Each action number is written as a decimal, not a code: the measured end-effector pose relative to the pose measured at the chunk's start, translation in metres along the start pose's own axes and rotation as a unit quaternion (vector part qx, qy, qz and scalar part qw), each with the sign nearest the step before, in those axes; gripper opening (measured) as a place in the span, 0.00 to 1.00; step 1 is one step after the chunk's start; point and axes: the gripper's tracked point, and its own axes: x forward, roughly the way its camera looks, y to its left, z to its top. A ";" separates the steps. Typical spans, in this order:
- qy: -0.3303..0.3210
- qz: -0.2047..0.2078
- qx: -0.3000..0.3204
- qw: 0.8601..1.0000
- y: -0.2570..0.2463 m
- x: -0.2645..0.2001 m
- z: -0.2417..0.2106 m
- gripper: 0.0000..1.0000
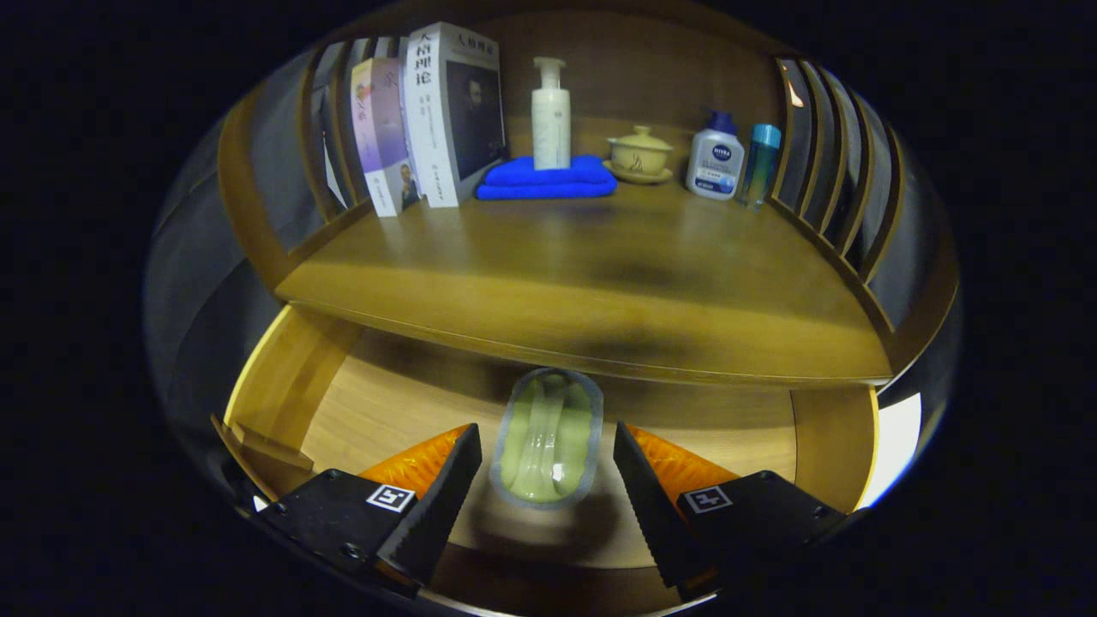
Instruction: Pull open the drawer, take out the items inside it, and place them on the countertop above the cabinet.
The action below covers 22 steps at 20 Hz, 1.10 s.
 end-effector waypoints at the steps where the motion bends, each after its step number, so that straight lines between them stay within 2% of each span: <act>1: 0.010 -0.003 0.002 1.000 -0.002 0.005 -0.003 0.97; 4: 0.023 0.001 0.020 1.000 -0.005 0.015 0.001 0.94; 5: 0.035 0.008 0.026 0.999 -0.003 0.017 -0.002 0.83; 7: 0.051 0.012 0.031 0.998 -0.004 0.023 -0.005 0.73; 10: 0.070 0.022 0.036 0.997 0.001 0.032 -0.011 0.65; 11: 0.069 0.021 0.037 0.997 -0.001 0.025 -0.008 0.54; 13: 0.075 0.036 0.032 0.996 0.003 0.024 -0.006 0.53; 15: 0.064 0.042 0.047 0.996 0.007 0.021 0.001 0.22; 17: 0.064 0.037 0.027 0.997 0.003 0.017 -0.001 0.22; 19: 0.054 0.046 0.028 0.997 0.007 0.013 -0.005 0.12; 22: 0.040 0.059 0.039 0.997 0.009 -0.004 -0.002 0.12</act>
